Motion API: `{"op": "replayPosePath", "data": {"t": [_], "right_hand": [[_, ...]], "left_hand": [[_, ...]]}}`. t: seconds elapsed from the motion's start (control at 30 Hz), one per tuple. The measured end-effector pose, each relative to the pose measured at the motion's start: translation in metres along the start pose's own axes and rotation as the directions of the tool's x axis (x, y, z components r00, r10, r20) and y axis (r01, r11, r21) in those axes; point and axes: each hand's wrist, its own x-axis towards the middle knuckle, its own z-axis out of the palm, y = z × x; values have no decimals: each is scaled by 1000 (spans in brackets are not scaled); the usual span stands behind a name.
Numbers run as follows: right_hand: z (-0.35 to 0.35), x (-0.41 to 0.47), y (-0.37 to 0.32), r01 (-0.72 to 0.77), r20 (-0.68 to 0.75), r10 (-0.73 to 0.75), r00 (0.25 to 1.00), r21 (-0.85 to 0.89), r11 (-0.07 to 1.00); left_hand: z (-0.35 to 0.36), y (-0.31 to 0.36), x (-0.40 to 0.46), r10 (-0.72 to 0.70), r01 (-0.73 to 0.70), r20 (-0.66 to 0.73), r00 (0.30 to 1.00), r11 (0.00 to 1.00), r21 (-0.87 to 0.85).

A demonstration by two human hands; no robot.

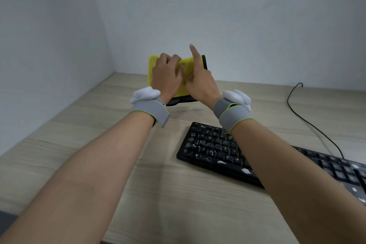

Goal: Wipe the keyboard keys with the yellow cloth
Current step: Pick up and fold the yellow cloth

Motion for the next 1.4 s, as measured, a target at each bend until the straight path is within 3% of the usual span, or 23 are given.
{"op": "replayPosePath", "data": {"t": [0.23, 0.4, 0.47, 0.73, 1.03, 1.17, 1.4], "right_hand": [[-24, -4, 14, 3, -187, -1, 982, 7, 1000], [-52, -8, 28, 8, -305, -25, 952, -57, 998], [-63, -9, 36, -20, -337, -12, 941, -91, 996], [-86, -19, 66, -38, -329, -12, 944, -145, 989], [-111, -29, 114, -136, -344, -5, 939, -383, 913], [-117, -31, 129, -215, -428, -7, 904, -467, 858], [-138, -38, 153, -422, -612, 41, 790, -494, 760]], "left_hand": [[-1, 37, 8, 107, -106, 13, 994, 992, -70], [6, 65, 22, 148, -143, 3, 989, 950, 279], [9, 79, 25, 147, -152, 38, 988, 945, 291], [28, 123, 34, -23, 41, 195, 981, 995, -89], [75, 158, 41, -16, 100, 232, 973, 929, -355], [94, 175, 42, -34, 165, 254, 967, 841, -516], [124, 208, 36, 41, 187, 329, 944, 753, -631]]}}
